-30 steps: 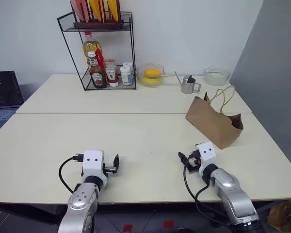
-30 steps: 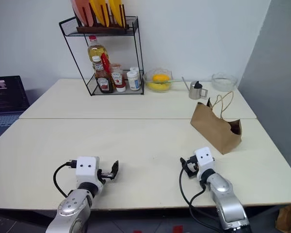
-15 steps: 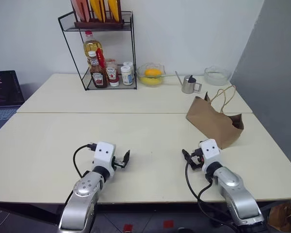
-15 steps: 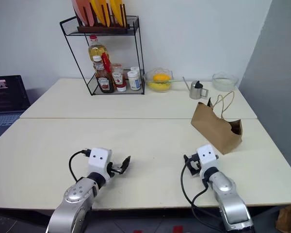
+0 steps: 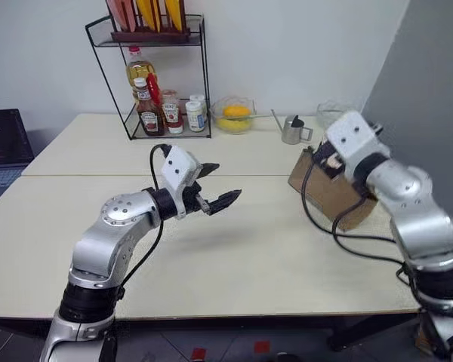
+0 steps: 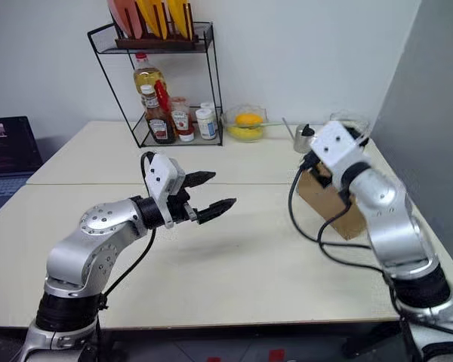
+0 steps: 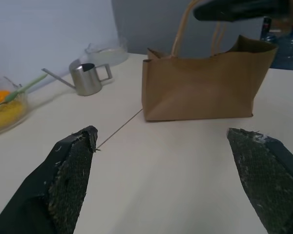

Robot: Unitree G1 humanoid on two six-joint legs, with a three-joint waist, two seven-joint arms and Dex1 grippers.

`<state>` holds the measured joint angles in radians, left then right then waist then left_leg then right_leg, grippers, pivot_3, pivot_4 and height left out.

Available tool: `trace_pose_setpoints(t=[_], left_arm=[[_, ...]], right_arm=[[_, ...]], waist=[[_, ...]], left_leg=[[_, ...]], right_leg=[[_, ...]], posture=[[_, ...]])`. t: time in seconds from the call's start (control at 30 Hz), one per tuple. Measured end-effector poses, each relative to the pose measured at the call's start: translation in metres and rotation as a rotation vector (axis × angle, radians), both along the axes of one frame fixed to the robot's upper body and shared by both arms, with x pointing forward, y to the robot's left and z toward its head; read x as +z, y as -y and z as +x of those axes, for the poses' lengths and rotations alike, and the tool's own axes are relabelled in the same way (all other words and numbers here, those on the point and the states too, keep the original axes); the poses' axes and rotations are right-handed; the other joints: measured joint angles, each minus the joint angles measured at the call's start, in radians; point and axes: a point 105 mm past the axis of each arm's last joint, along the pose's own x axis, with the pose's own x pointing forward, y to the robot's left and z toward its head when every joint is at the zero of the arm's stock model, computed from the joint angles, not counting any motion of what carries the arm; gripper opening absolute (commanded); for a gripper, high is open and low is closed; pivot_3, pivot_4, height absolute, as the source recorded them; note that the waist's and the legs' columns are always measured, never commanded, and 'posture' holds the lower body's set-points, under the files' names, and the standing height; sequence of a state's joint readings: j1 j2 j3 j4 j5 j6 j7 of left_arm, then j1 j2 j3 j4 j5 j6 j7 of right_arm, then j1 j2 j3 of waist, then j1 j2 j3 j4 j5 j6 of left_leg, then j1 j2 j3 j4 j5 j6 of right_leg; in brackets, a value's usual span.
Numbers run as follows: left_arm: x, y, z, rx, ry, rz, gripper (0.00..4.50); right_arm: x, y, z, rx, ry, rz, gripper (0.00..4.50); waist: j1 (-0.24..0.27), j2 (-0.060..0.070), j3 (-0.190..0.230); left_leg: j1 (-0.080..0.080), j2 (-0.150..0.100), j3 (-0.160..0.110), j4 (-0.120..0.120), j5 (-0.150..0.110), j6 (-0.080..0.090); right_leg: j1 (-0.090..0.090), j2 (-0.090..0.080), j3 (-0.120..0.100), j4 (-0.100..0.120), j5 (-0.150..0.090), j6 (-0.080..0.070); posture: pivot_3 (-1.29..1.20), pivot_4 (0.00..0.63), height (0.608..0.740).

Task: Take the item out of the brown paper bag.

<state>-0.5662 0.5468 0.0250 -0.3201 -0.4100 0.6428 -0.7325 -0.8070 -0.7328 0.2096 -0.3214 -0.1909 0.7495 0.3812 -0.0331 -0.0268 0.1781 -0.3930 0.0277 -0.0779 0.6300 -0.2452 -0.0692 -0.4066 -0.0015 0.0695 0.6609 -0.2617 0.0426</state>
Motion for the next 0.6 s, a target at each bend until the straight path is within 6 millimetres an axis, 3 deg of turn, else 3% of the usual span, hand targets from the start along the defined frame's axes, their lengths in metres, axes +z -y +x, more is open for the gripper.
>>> trace_pose_setpoints(t=[0.23,0.33,0.47,0.6], left_arm=[[0.006,0.006,0.001,-0.024,0.033,0.004,4.49],[0.010,0.007,0.001,-0.026,0.054,0.001,4.49],[0.011,0.009,0.000,-0.023,0.066,0.008,4.49],[0.013,0.012,-0.001,-0.019,0.075,-0.001,4.49]], right_arm=[[-0.030,0.025,0.033,-0.089,-0.119,-0.260,4.50],[-0.043,0.052,0.045,-0.156,-0.171,-0.309,4.50],[-0.035,0.088,0.053,-0.254,-0.177,-0.373,4.50],[-0.021,0.098,0.057,-0.282,-0.156,-0.393,4.50]], waist=[[0.000,0.000,0.001],[0.001,0.000,0.001],[0.001,0.000,0.002],[-0.003,0.000,0.002]], left_leg=[[-0.001,0.000,0.000,0.001,0.000,0.000],[-0.001,-0.001,0.000,0.001,0.000,0.000],[-0.001,-0.001,0.000,0.001,0.000,0.000],[-0.001,-0.001,0.000,0.001,0.000,0.000]], right_leg=[[0.000,0.000,0.000,0.000,0.000,0.000],[0.000,-0.001,0.000,0.000,0.000,0.000],[-0.001,-0.002,0.000,0.000,0.000,0.000],[-0.001,-0.001,0.000,0.001,0.000,0.000]], posture=[[0.00,0.150,0.740],[0.00,0.150,0.740],[0.00,0.150,0.740],[0.00,0.150,0.740]])
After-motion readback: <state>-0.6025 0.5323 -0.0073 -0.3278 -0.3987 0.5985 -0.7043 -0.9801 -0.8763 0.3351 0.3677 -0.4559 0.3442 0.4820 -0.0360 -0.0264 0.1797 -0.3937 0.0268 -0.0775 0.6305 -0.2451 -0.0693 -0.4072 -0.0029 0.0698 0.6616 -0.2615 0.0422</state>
